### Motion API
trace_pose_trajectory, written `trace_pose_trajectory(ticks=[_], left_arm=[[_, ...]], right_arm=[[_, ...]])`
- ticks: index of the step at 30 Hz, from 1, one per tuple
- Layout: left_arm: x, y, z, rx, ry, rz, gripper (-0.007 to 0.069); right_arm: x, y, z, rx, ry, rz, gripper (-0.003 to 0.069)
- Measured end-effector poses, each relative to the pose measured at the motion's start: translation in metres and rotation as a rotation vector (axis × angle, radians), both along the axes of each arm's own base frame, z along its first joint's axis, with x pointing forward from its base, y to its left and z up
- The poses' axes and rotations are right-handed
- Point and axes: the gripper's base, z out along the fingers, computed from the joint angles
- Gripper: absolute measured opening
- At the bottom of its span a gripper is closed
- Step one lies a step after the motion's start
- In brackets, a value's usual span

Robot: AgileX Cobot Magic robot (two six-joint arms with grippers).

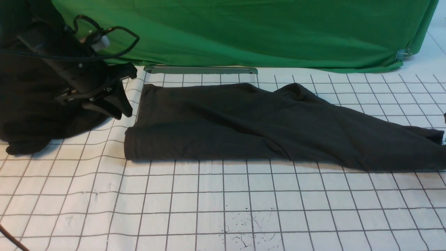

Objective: Fold a long-sleeved shirt over a white checkered tablecloth.
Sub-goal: 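Pull the folded dark garment lengthwise by its ends to straighten it flat on the table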

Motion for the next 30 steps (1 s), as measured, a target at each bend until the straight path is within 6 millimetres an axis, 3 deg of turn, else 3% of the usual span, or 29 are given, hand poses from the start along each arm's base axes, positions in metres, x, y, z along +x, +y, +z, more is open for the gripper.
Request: trace_pose_trajectory(ticks=[5,6,7,9,11,15,20,23,27,30], left_arm=[[0.000,0.000,0.000,0.000,-0.004,0.002,0.0293],[0.000,0.000,0.000,0.000,-0.005,0.002,0.0320],[0.000,0.000,0.000,0.000,-0.005,0.002,0.0322],[0.000,0.000,0.000,0.001,-0.005,0.001,0.0335],[0.000,0.000,0.000,0.000,-0.001,-0.001,0.0340],[-0.001,0.000,0.000,-0.001,0.014,-0.006,0.0340],[-0.003,-0.001,-0.001,-0.003,0.032,-0.014,0.0340],[-0.003,0.000,-0.001,0.000,0.030,-0.015,0.0340],[-0.001,0.001,-0.001,0.009,0.012,-0.012,0.0340],[-0.002,0.002,-0.001,0.029,0.013,-0.017,0.0340]], right_arm=[[0.006,-0.001,-0.023,0.012,0.035,0.008,0.0344],[0.008,-0.002,-0.028,0.011,0.042,0.023,0.0259],[0.008,-0.002,-0.029,0.011,0.044,0.025,0.0247],[0.008,-0.002,-0.029,0.010,0.038,0.032,0.0101],[0.009,-0.002,-0.027,0.010,0.034,0.033,0.0036],[0.011,-0.002,-0.012,0.003,0.010,0.039,0.0023],[0.022,-0.005,0.024,-0.016,-0.075,0.042,0.0023],[0.025,-0.006,0.028,-0.027,-0.106,0.042,0.0026],[0.032,-0.008,0.021,-0.039,-0.133,0.037,0.0045],[0.042,-0.012,-0.001,-0.045,-0.130,0.034,0.0116]])
